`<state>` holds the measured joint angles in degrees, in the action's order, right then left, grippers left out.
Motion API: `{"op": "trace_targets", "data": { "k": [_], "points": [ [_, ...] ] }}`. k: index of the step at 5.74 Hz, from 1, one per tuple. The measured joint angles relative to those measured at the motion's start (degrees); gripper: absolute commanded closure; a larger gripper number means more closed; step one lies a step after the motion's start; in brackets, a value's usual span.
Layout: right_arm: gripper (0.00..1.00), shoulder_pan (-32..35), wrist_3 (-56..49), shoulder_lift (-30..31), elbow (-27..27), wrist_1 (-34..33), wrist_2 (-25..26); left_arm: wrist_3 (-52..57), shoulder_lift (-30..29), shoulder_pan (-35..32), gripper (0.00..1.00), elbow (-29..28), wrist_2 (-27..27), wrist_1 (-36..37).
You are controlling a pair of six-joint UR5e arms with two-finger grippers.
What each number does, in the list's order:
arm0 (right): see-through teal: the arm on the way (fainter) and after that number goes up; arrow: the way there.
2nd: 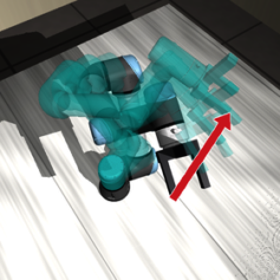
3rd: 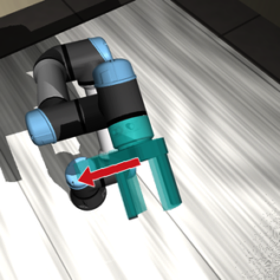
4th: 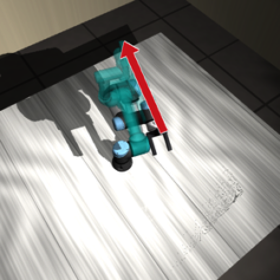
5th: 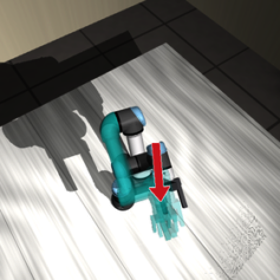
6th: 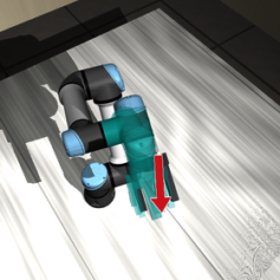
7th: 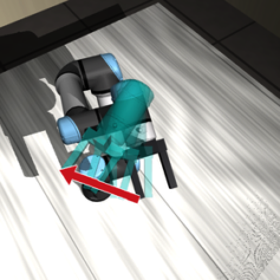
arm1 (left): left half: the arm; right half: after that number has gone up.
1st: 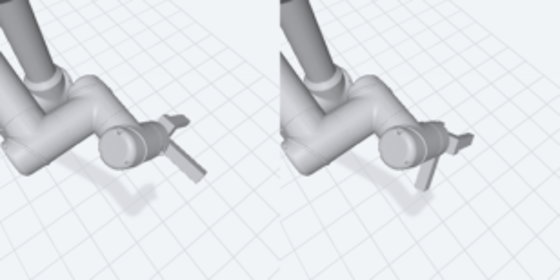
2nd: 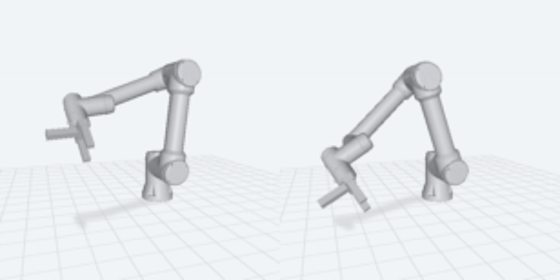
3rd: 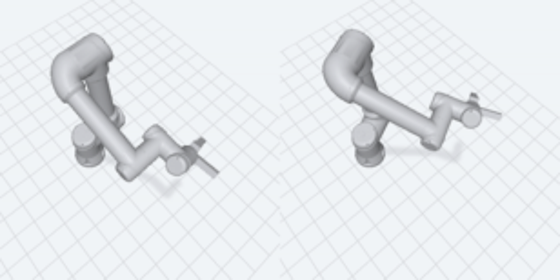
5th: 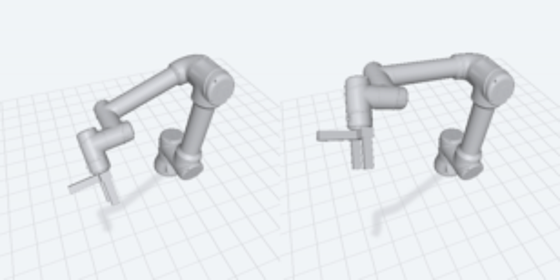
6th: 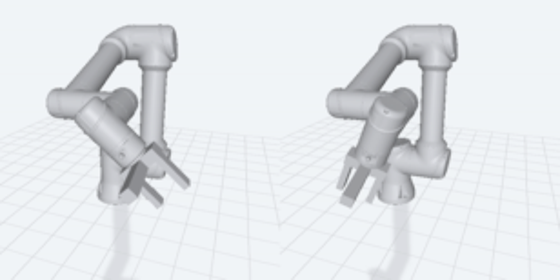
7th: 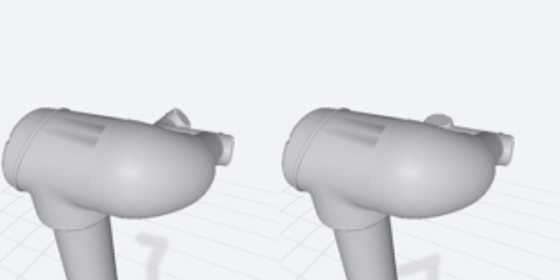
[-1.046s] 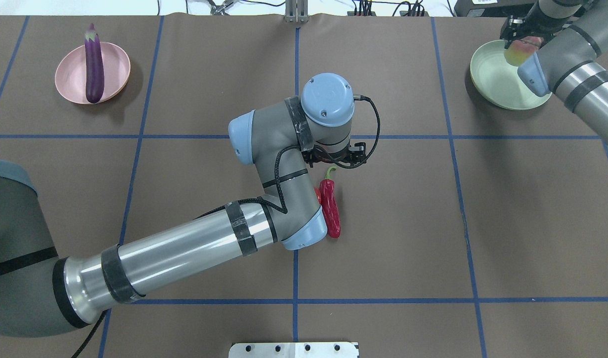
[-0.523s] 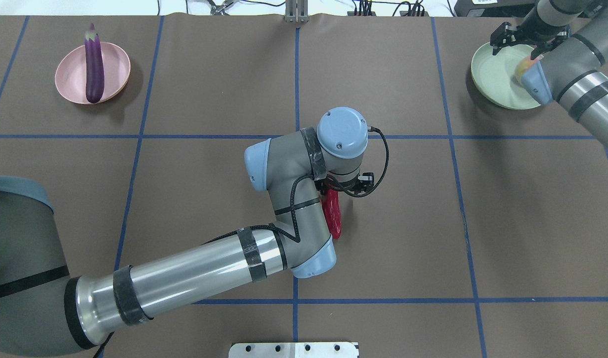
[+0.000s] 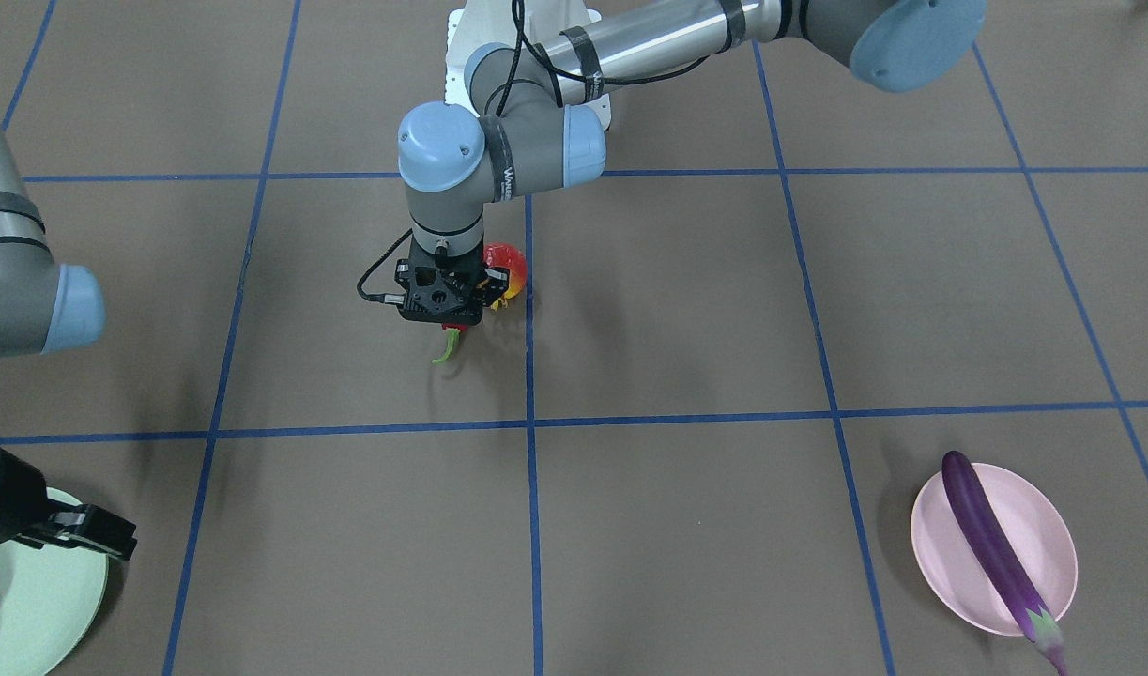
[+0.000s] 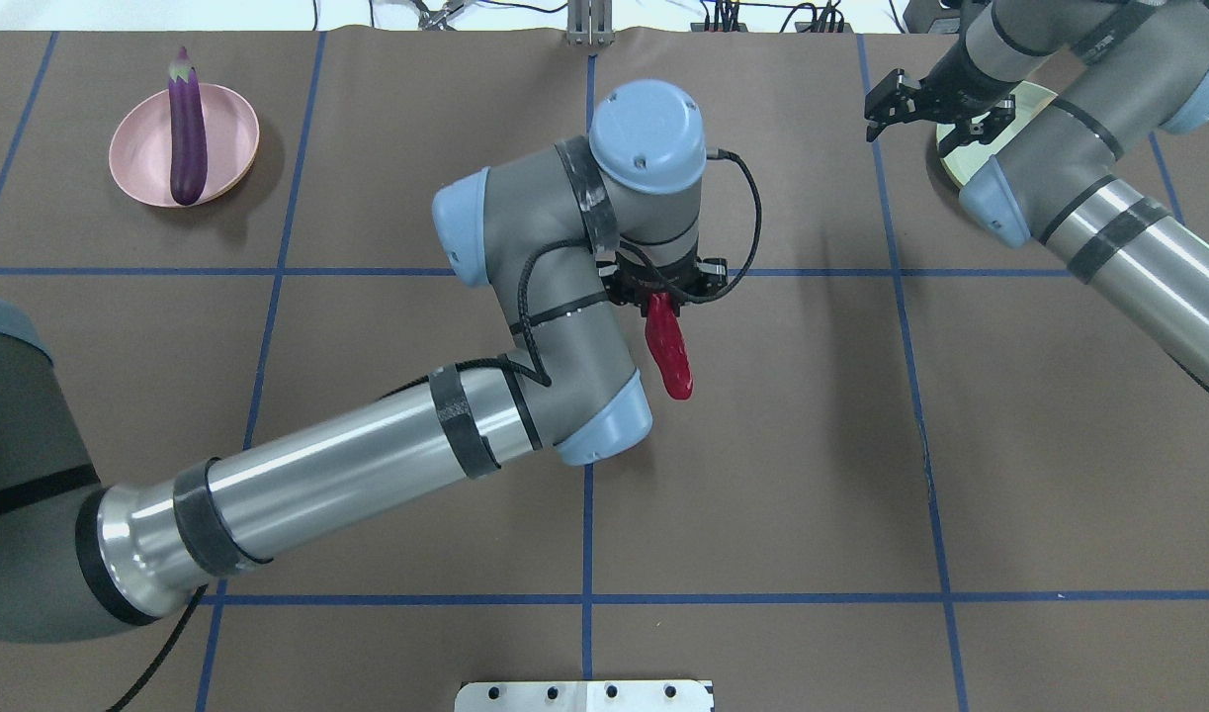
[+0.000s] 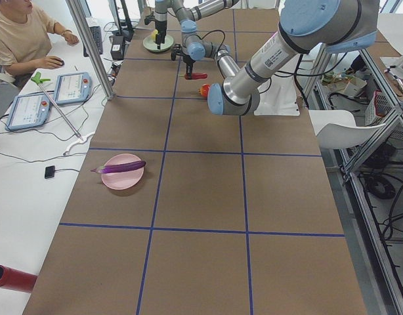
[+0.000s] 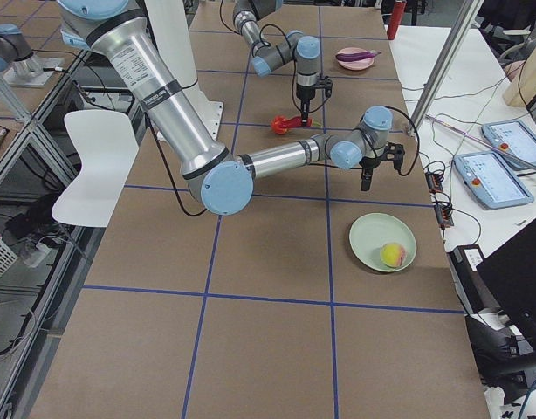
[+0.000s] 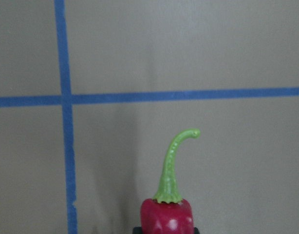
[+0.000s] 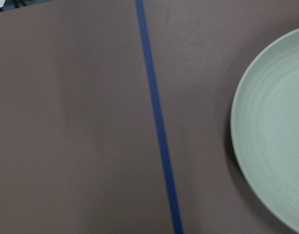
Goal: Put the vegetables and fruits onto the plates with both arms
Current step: 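Carry chili to pink plate with left gripper while right approaches apple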
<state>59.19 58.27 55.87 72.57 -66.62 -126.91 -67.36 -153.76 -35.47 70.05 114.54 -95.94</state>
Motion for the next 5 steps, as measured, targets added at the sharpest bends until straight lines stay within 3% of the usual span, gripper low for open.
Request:
{"op": "trace_targets", "data": {
  "k": [2, 3, 5],
  "points": [
    [0.00, -8.74, 13.42, 1.45, 8.73, 0.14, 2.83, 8.20, 5.39, -10.23, 1.00, 3.53, 7.61, 0.80],
    [0.00, -15.17, 20.72, 1.51, 12.95, 0.11, 7.36, 15.59, 10.53, -15.66, 1.00, 5.00, 10.70, 0.81],
    [0.00, -23.55, 29.49, 0.78, 17.75, -0.09, 12.70, 26.21, 16.56, -25.20, 1.00, 0.76, 14.61, 0.67]
  ]
}}
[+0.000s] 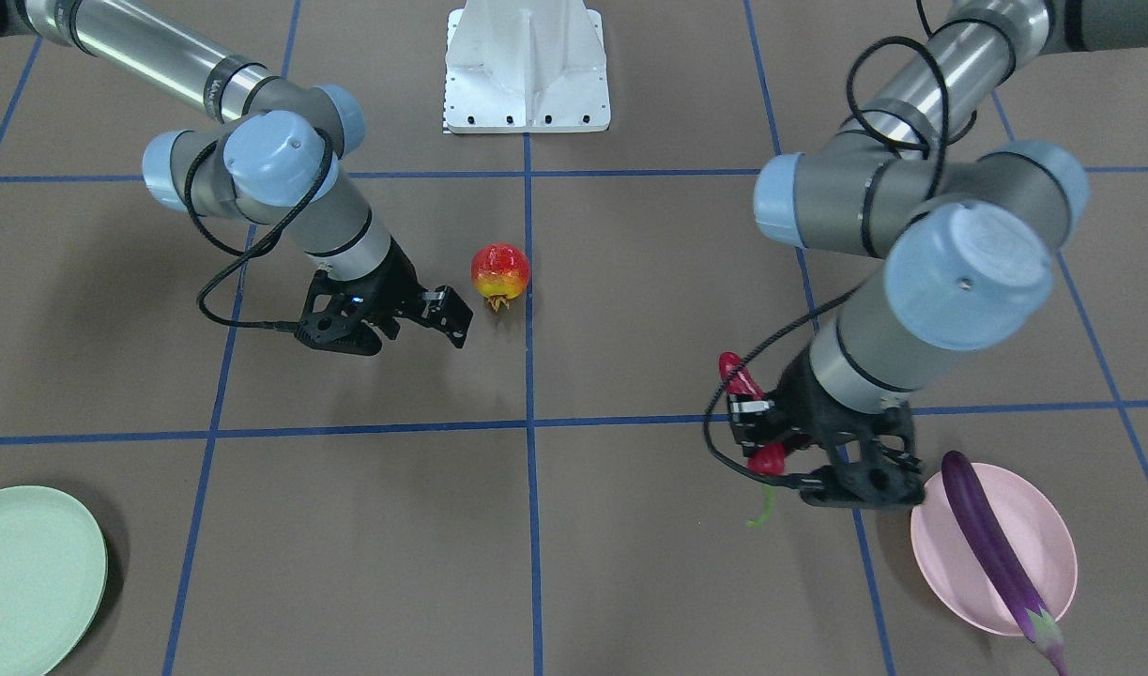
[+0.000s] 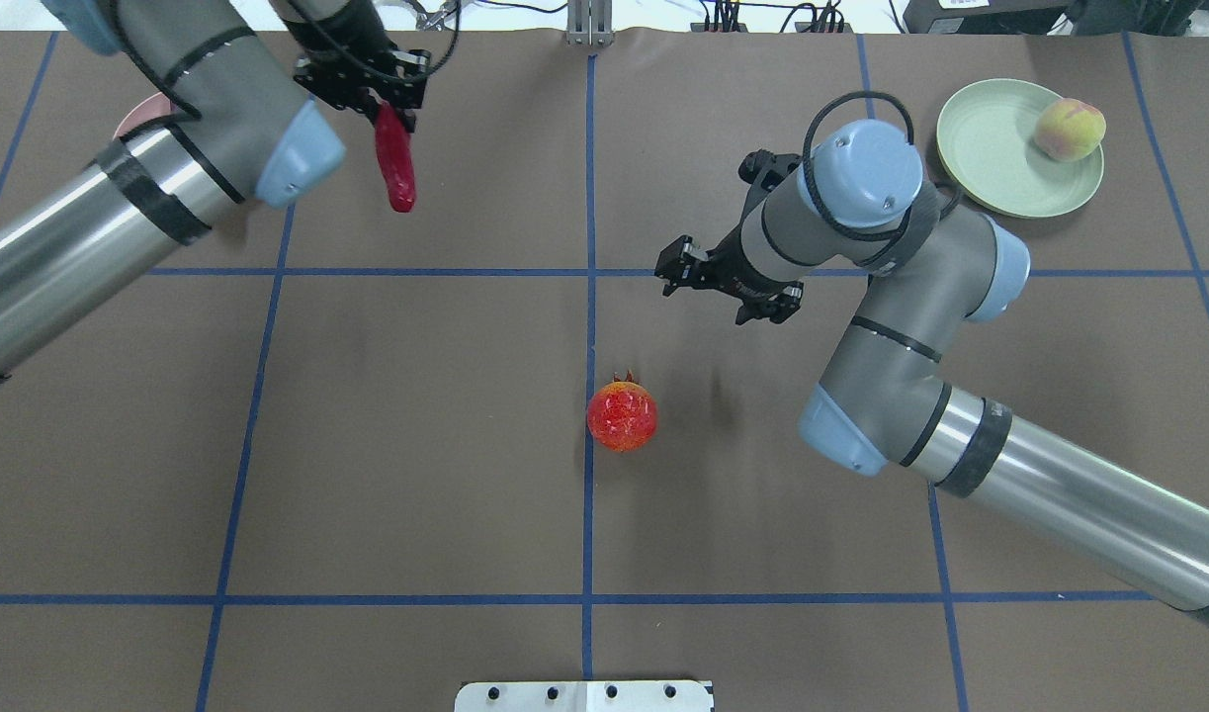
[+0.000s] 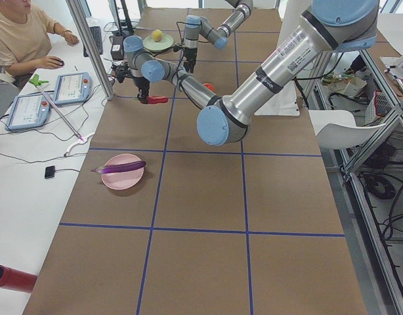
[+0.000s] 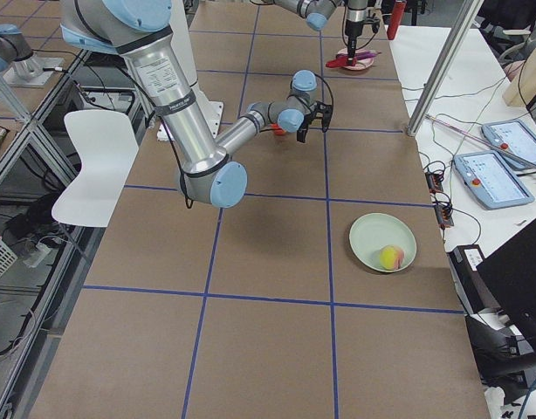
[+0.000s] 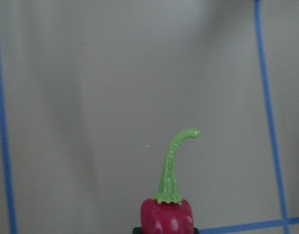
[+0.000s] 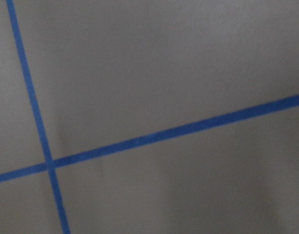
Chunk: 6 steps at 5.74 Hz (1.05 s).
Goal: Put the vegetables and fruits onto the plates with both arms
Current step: 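Carry chili to pink plate with left gripper while right approaches apple, then release the chili on the pink plate while the right gripper grasps the red apple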
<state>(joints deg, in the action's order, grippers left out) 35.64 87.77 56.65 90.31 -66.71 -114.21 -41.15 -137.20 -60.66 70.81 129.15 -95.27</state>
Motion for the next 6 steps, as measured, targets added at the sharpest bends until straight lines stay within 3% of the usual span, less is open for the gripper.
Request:
{"op": "trace_targets", "data": {
  "k": [3, 4, 6],
  "points": [
    [0.00, -3.42, 1.42, -0.26, 2.95, -2.50, 0.60, 1.62, 0.45, -5.65, 1.00, -20.27, -2.08, -8.74],
    [0.00, -4.15, 1.44, -0.26, 3.32, -2.79, 0.70, 1.36, 0.30, -6.08, 0.02, -24.26, -3.52, -11.57],
    [0.00, -5.82, 1.47, -0.40, 3.37, -2.89, 1.14, -0.64, -0.13, -6.33, 0.00, -28.44, -5.58, -16.88]
  ]
}}
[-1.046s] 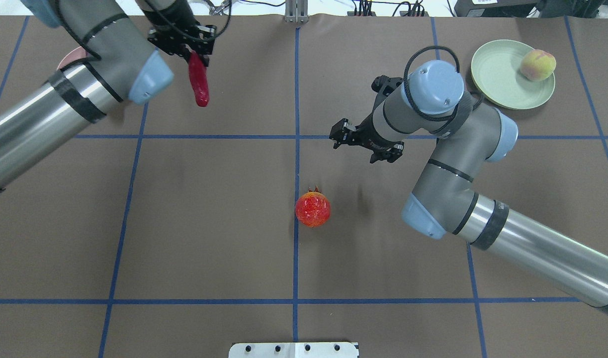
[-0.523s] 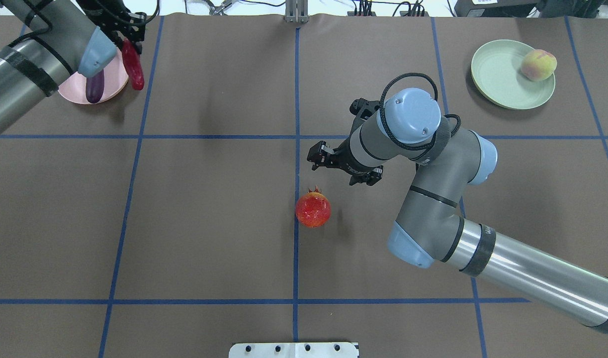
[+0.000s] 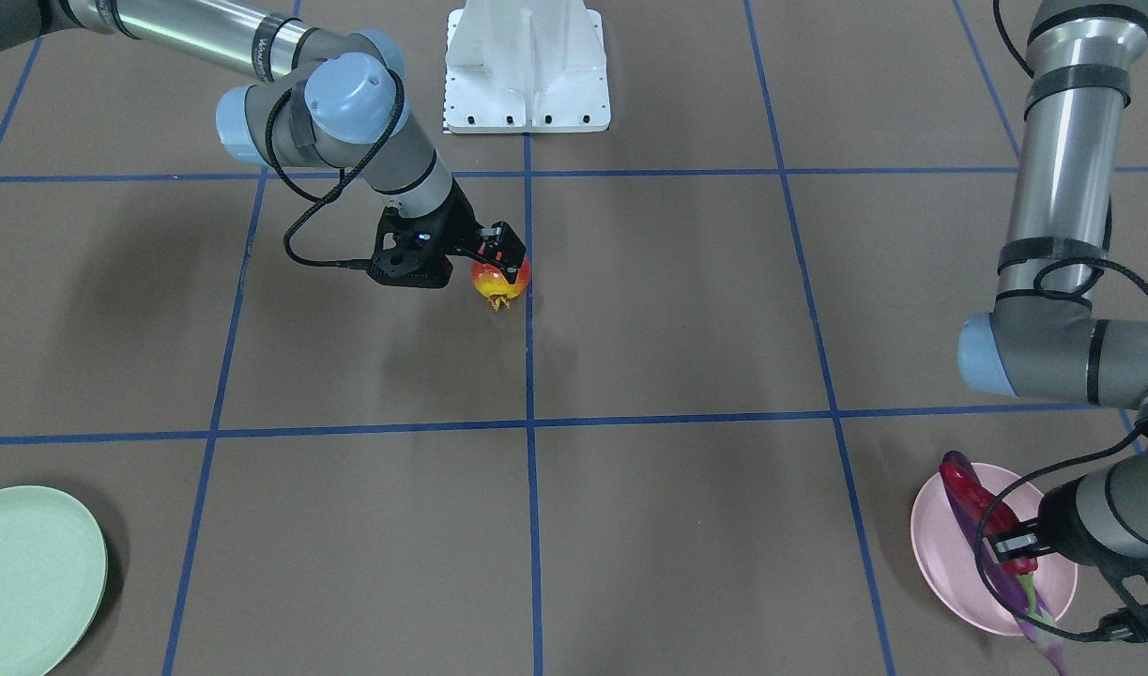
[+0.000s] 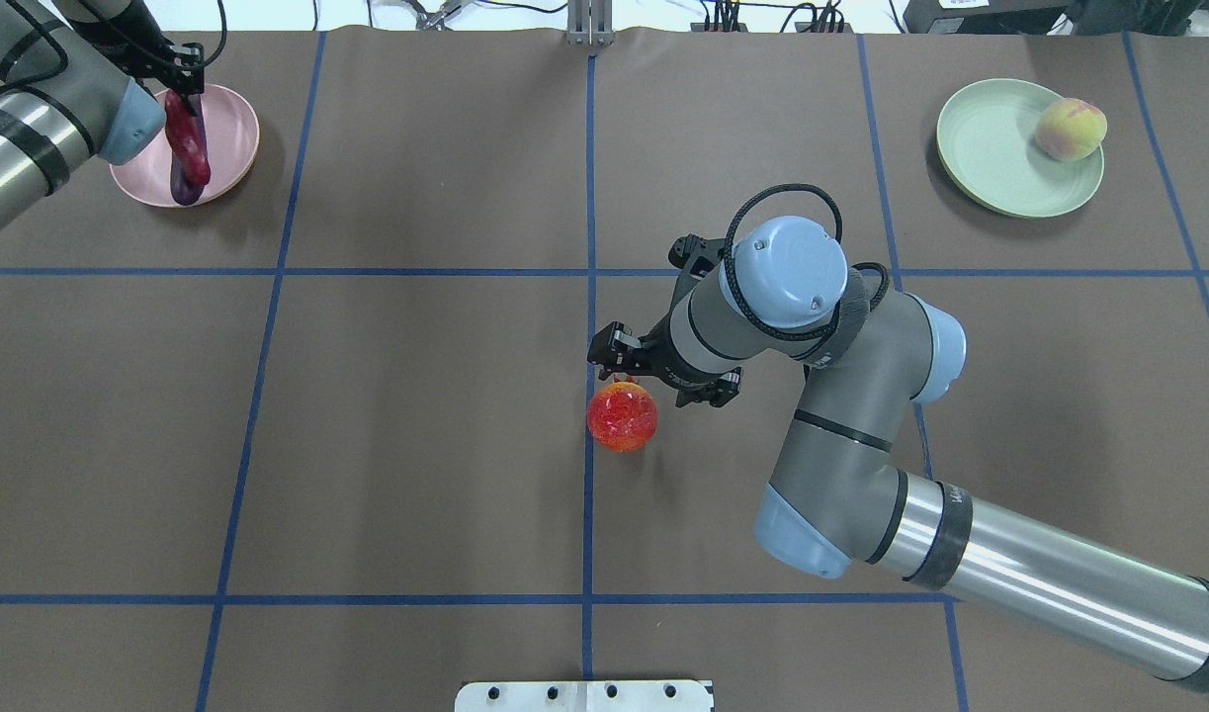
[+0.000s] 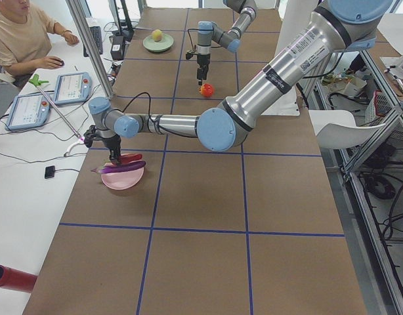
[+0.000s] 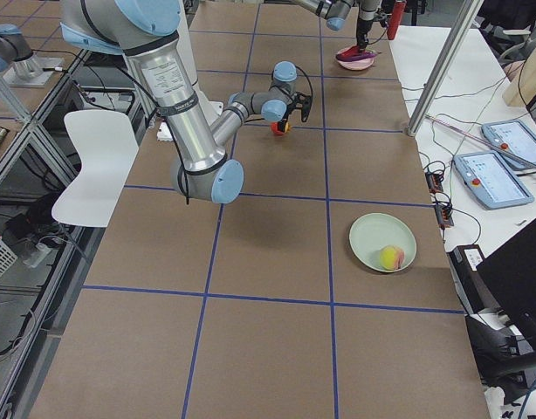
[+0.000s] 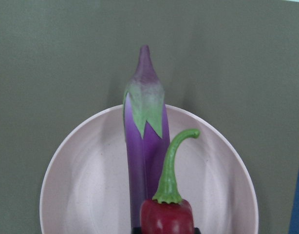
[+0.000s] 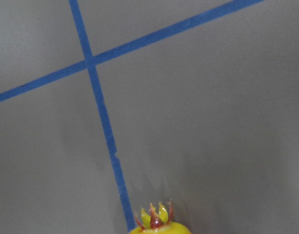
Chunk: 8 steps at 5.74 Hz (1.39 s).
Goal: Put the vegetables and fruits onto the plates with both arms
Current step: 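Release the chili on the pink plate while the right gripper grasps the red apple, then carry the red apple to the green plate with the right gripper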
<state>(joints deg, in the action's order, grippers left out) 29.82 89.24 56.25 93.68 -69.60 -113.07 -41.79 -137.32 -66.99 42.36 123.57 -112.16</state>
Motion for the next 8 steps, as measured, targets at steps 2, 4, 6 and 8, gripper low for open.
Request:
{"op": "trace_targets", "data": {
  "k": [2, 4, 6, 8],
  "points": [
    [0.00, -1.86, 0.03, -0.85, -0.62, -1.09, 1.19, -1.68, -1.06, 0.01, 0.00, -1.64, -0.64, -2.67],
    [0.00, -2.80, -0.59, -2.00, -0.77, -6.00, 1.55, -2.30, -1.69, 0.02, 0.00, -1.82, -0.69, -2.92],
    [0.99, -3.52, -0.54, -2.43, -1.35, -7.08, 1.98, -2.53, -1.91, 0.06, 0.00, -1.72, -0.74, -2.90],
    [1.00, -3.13, -0.62, -2.98, -1.61, -7.01, 1.78, -2.78, -1.98, 0.21, 0.00, -1.33, -0.70, -2.86]
  ]
}}
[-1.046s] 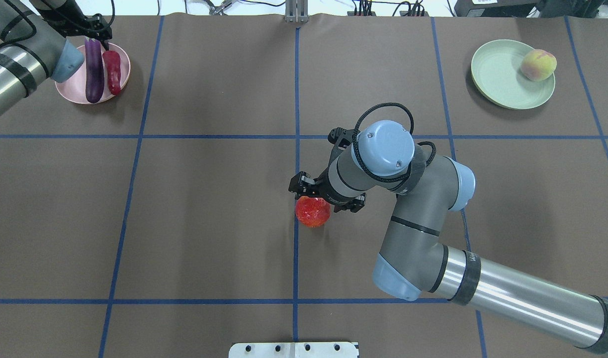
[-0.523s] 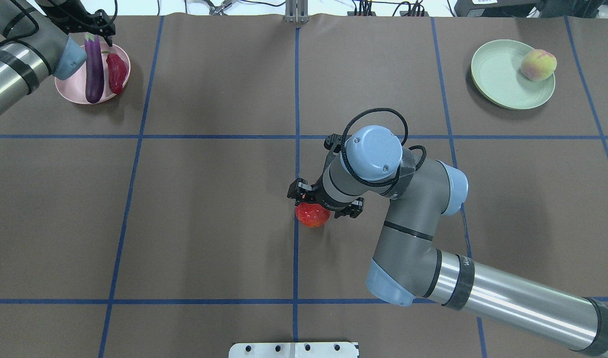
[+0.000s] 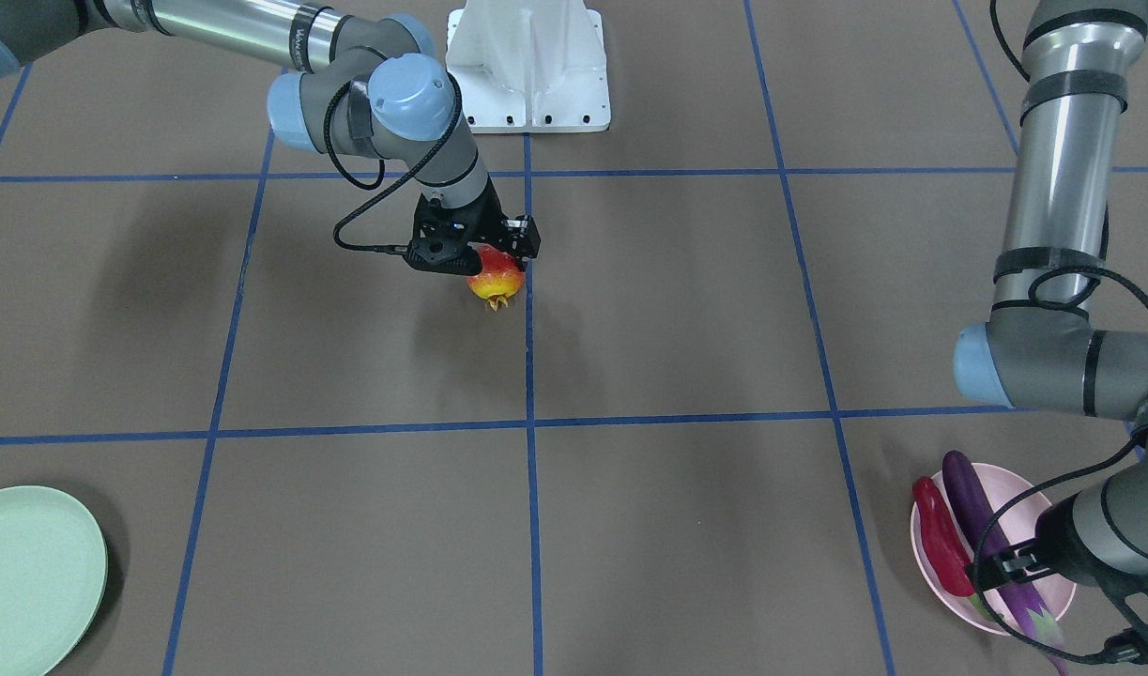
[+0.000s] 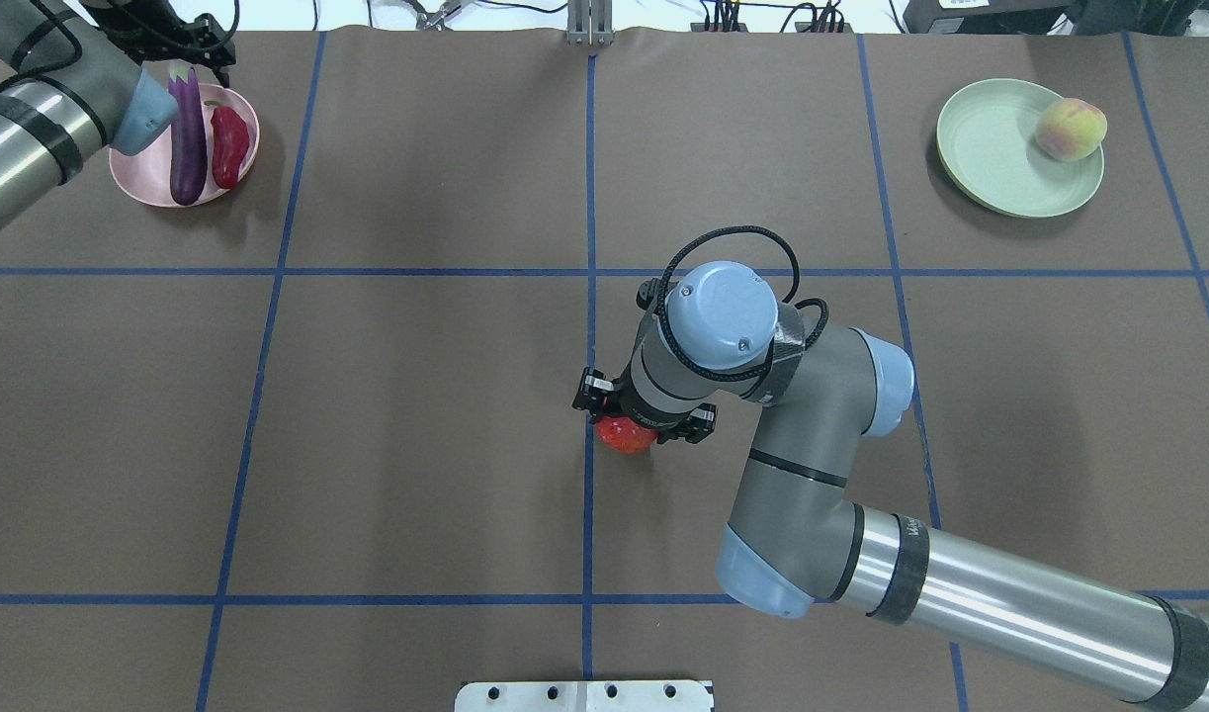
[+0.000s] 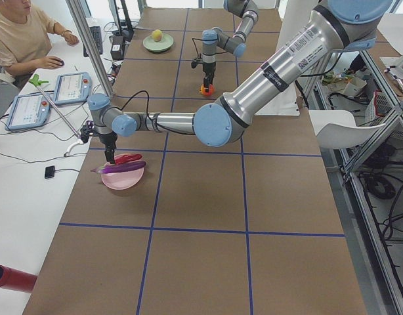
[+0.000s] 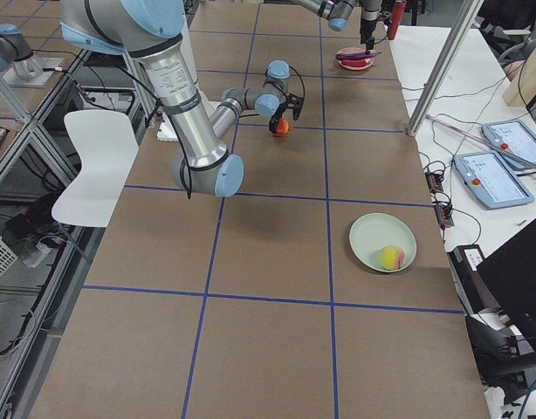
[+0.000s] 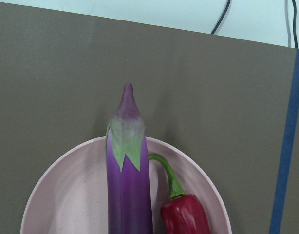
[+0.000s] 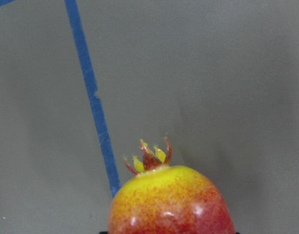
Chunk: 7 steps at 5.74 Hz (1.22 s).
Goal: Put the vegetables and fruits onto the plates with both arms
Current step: 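Carry the red apple to the green plate with the right gripper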
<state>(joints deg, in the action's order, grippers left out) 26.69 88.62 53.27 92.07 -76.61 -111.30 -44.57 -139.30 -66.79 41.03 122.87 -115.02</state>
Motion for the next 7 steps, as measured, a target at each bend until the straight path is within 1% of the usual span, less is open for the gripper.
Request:
{"op": "trace_targets", "data": {
  "k": [1, 2, 3, 4, 5, 6, 7],
  "points": [
    [1.00, 1.91, -0.25, -0.73, 0.17, -0.04, -0.98, -0.27, 0.02, 0.11, 0.00, 0.51, 0.00, 0.07],
    [1.00, 5.86, -1.82, -1.23, 0.12, -0.32, -3.33, -0.61, 0.13, 0.24, 0.00, 1.51, 0.00, 0.18],
    [1.00, 11.34, -6.26, -1.40, -1.05, -1.33, -6.01, -0.83, 0.40, 0.38, 0.00, 3.26, 0.03, 0.43],
    [1.00, 17.64, -13.35, -1.53, -4.61, -2.32, -8.66, -1.44, 1.47, 0.50, 0.00, 6.24, 0.19, 0.97],
    [1.00, 23.74, -21.26, -1.60, -9.92, -2.55, -10.90, -2.11, 3.32, 0.56, 0.00, 9.90, 0.39, 1.74],
    [1.00, 28.95, -28.66, -1.74, -15.67, -2.58, -11.93, -2.53, 4.76, 0.59, 0.00, 12.86, 0.48, 2.59],
    [1.00, 33.40, -35.69, -1.93, -21.51, -2.53, -12.22, -3.30, 5.32, 0.68, 0.00, 14.46, 0.55, 3.18]
  ]
}}
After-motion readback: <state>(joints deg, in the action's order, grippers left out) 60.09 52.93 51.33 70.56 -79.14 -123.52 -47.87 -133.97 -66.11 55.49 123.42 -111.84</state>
